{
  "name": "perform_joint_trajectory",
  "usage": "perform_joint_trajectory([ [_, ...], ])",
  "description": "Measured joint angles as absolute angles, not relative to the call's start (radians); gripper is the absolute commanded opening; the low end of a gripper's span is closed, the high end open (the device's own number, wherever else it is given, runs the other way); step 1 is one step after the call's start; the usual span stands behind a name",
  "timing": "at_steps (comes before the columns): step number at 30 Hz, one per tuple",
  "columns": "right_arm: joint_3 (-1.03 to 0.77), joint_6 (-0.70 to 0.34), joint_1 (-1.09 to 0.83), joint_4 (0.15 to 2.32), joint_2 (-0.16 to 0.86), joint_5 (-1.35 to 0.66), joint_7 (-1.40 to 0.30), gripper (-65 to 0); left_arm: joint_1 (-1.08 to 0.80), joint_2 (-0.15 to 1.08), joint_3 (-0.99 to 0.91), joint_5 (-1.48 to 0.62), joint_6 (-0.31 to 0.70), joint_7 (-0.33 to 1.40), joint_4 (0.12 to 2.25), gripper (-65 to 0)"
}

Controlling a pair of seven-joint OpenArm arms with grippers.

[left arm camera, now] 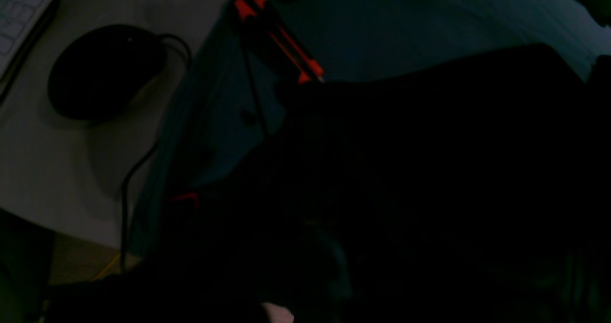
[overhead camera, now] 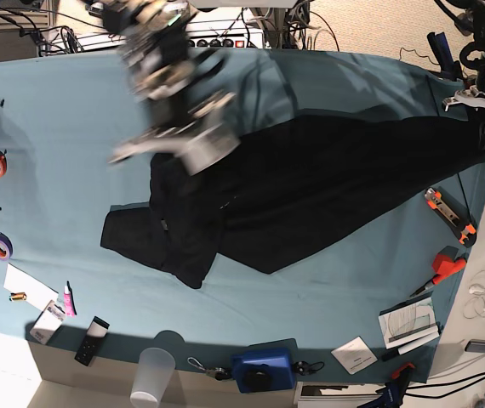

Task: Layout the t-shirt on the table in an organized manner, then fold the t-shirt properly
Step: 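Move the right gripper to the bunched shirt part and grasp it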

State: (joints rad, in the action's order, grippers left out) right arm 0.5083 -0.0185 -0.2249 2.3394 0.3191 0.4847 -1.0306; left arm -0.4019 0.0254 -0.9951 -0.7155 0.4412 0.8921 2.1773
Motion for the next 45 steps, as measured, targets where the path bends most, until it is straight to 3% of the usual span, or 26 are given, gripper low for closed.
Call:
perform_joint_trajectory([
  [8, 0.083, -0.077, -0.225, 2.339, 0.323, 0.194, -0.968, -65.0, -0.402, 0.025, -0.995, -0.732, 0.442, 0.901, 2.177, -65.0],
  [13, -0.140, -0.141, -0.224, 2.339, 0.320, 0.043, -0.916, -65.0, -0.402, 0.025, -0.995, -0.845, 0.442, 1.024, 2.177, -65.0],
  [19, -0.404, -0.305, -0.181, 2.341, 0.318, -0.250, -0.908, -65.0, -0.443, 0.025, -0.995, -1.015, 0.442, 1.075, 2.217, -65.0],
  [24, -0.503, -0.406, -0.172, 2.343, 0.318, -0.477, -0.984, -65.0, -0.449, 0.025, -0.995, -1.063, 0.445, 1.077, 2.269, -65.0],
  [30, -0.410, -0.499, -0.175, 2.342, 0.317, -0.583, -1.036, -65.0, -0.451, 0.025, -0.995, -1.025, 0.444, 1.085, 2.269, -65.0],
  [36, -0.095, -0.553, -0.177, 2.178, 0.318, -0.561, -0.990, -65.0, -0.451, 0.025, -0.995, -1.022, 0.444, 1.073, 2.269, -65.0],
  [42, 0.326, -0.562, -0.175, 2.132, 0.318, -0.277, -0.885, -65.0, -0.451, 0.025, -0.995, -1.005, 0.444, 1.073, 2.269, -65.0],
  [45, 0.498, -0.517, -0.167, 2.132, 0.318, -0.106, -0.855, -65.0, -0.452, 0.025, -0.995, -0.951, 0.444, 1.073, 2.269, -65.0],
])
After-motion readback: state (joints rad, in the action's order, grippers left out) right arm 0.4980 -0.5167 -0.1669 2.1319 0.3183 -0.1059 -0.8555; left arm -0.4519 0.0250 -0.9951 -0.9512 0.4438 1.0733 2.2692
